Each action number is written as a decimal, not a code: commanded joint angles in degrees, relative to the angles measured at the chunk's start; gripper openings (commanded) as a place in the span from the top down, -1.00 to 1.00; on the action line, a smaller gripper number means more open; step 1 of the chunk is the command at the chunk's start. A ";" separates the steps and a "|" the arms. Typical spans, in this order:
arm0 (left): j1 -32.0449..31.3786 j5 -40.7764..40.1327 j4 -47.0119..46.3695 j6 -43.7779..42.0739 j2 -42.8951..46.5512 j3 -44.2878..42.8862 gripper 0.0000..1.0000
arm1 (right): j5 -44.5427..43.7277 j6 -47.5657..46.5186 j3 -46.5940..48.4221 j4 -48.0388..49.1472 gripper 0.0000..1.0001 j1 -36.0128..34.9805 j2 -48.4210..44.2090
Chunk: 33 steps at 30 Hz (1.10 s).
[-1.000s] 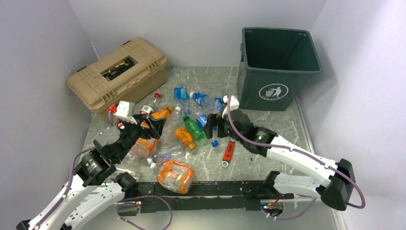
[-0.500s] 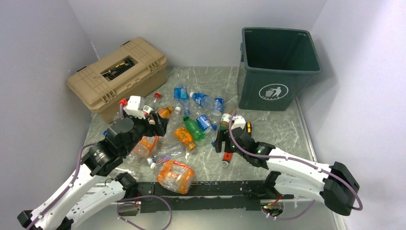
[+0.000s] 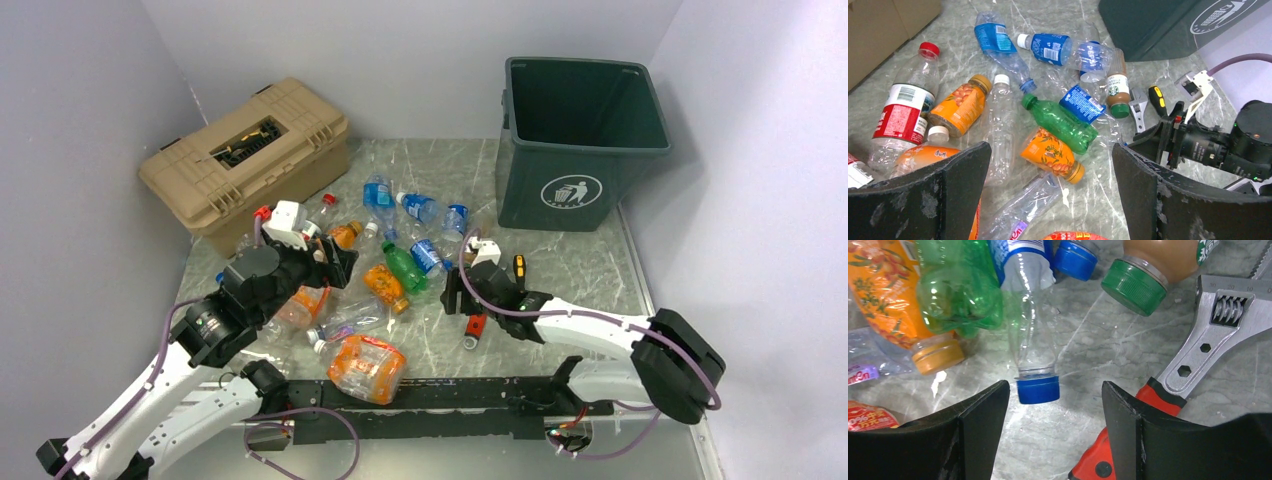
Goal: Put the plastic bottles in the bin
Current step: Pick up the plastic bottle at the center of the board.
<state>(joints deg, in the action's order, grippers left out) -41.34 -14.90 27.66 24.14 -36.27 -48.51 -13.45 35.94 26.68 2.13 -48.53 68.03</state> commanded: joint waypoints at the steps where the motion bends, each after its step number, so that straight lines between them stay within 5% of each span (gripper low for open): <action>1: -0.17 1.41 -1.98 -0.37 -0.18 -1.32 -0.94 | 1.47 -0.79 2.07 5.03 -0.42 1.40 1.79; 19: -0.23 2.61 -2.00 -0.54 0.15 -1.59 -0.93 | 6.96 -1.92 3.22 9.89 0.26 2.77 7.60; 29: -0.23 1.70 -2.25 -0.67 0.85 -1.24 -0.91 | 6.40 -4.96 3.45 -7.14 0.97 2.52 -10.46; 33: -0.21 1.37 -2.76 -1.16 1.37 -1.15 -0.89 | 12.60 -9.68 8.04 -17.67 1.00 2.35 -19.69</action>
<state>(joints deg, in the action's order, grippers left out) -41.34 -13.21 27.29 24.03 -35.83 -48.51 -6.04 31.38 28.71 -4.78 -45.93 55.44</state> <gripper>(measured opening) 0.951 0.403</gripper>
